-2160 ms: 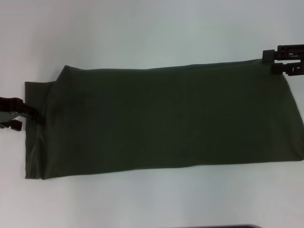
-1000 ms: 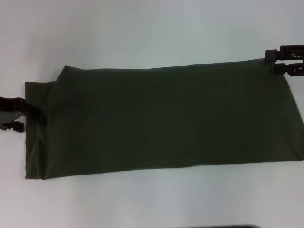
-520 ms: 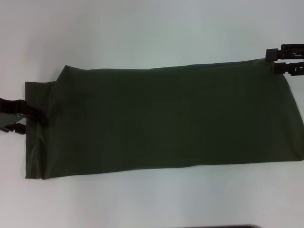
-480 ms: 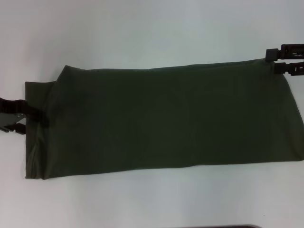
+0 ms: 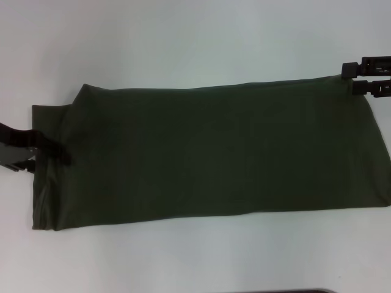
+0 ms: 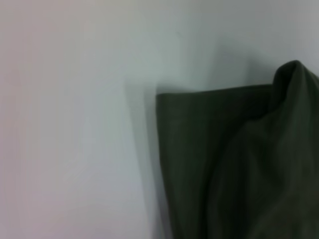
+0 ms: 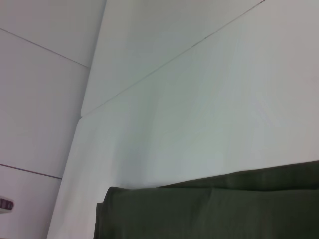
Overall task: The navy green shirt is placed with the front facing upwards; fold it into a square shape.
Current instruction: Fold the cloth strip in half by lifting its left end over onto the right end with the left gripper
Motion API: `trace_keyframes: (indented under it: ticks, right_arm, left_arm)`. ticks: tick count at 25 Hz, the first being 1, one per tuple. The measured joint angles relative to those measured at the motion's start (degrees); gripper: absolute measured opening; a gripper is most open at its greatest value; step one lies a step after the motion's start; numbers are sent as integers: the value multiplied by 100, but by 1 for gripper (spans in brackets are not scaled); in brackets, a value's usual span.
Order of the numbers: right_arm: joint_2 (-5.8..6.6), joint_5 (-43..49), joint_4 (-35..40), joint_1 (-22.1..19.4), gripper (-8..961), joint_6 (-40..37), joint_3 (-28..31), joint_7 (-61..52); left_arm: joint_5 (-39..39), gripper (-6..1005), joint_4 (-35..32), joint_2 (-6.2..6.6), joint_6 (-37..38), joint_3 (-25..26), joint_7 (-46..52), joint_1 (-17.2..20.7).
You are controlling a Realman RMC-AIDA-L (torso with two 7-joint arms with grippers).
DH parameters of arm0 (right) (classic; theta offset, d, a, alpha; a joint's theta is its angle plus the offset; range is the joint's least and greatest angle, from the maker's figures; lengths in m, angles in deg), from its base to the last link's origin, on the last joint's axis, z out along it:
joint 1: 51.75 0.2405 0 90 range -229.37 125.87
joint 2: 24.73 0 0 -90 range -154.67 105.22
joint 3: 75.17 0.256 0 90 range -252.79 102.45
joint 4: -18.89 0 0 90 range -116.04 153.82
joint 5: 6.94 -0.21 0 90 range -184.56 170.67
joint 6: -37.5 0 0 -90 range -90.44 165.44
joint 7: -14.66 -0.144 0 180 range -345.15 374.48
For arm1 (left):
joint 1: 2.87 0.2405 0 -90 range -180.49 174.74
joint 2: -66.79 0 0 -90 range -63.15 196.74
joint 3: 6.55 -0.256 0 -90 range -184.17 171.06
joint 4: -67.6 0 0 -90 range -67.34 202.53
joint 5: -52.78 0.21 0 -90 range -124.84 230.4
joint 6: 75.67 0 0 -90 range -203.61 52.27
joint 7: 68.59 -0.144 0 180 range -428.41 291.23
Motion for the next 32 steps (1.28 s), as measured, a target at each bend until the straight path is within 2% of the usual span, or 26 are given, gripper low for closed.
trace_keyframes:
  ticks: [25,32]
  right_arm:
    - [10,0,-5,-9,807,-82,3,9]
    - [17,0,-5,-12,807,-126,7,3]
  left_arm:
    - [-22,731,28,-199,95,-24,-20,-193]
    - [-190,730,51,-165,155,54,-28,-212]
